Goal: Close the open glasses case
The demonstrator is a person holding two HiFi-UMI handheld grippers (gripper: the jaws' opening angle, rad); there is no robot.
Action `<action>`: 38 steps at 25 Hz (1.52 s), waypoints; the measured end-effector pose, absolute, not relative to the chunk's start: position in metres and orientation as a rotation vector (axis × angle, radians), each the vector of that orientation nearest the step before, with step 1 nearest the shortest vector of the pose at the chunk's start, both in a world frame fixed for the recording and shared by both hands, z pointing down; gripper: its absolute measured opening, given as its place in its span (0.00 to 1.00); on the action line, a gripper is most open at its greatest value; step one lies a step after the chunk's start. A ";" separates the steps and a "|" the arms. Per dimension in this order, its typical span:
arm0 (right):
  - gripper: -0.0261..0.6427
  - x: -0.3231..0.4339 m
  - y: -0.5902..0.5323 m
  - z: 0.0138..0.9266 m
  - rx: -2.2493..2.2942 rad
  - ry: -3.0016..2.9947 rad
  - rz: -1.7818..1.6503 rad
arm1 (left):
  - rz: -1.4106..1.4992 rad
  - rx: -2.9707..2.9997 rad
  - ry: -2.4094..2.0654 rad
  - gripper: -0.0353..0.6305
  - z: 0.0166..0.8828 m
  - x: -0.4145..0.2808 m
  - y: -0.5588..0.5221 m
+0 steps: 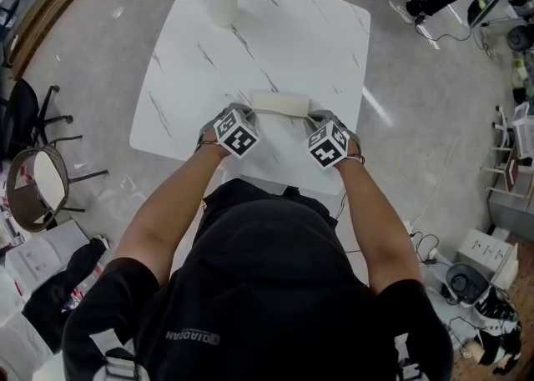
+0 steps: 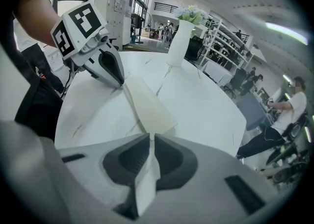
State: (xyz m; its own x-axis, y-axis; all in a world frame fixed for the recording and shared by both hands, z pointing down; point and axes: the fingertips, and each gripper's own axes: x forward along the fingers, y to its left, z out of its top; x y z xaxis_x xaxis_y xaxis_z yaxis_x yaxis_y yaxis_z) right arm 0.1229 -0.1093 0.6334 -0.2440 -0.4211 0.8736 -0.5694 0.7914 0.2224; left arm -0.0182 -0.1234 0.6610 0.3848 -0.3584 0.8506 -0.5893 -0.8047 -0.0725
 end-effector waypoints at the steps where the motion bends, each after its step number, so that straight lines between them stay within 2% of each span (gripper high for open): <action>1: 0.09 0.123 -0.108 0.632 0.755 -1.877 0.165 | 1.383 2.411 -0.835 0.11 0.659 -0.018 -0.122; 12: 0.09 0.124 -0.097 0.594 0.825 -1.952 0.189 | 1.387 2.516 -0.750 0.11 0.623 -0.016 -0.107; 25: 0.09 0.108 -0.077 0.473 1.101 -2.268 0.279 | 0.870 2.627 -0.960 0.09 0.495 -0.012 -0.097; 38: 0.04 0.098 -0.068 0.395 1.253 -2.495 0.241 | 0.578 2.722 -1.052 0.06 0.408 -0.003 -0.090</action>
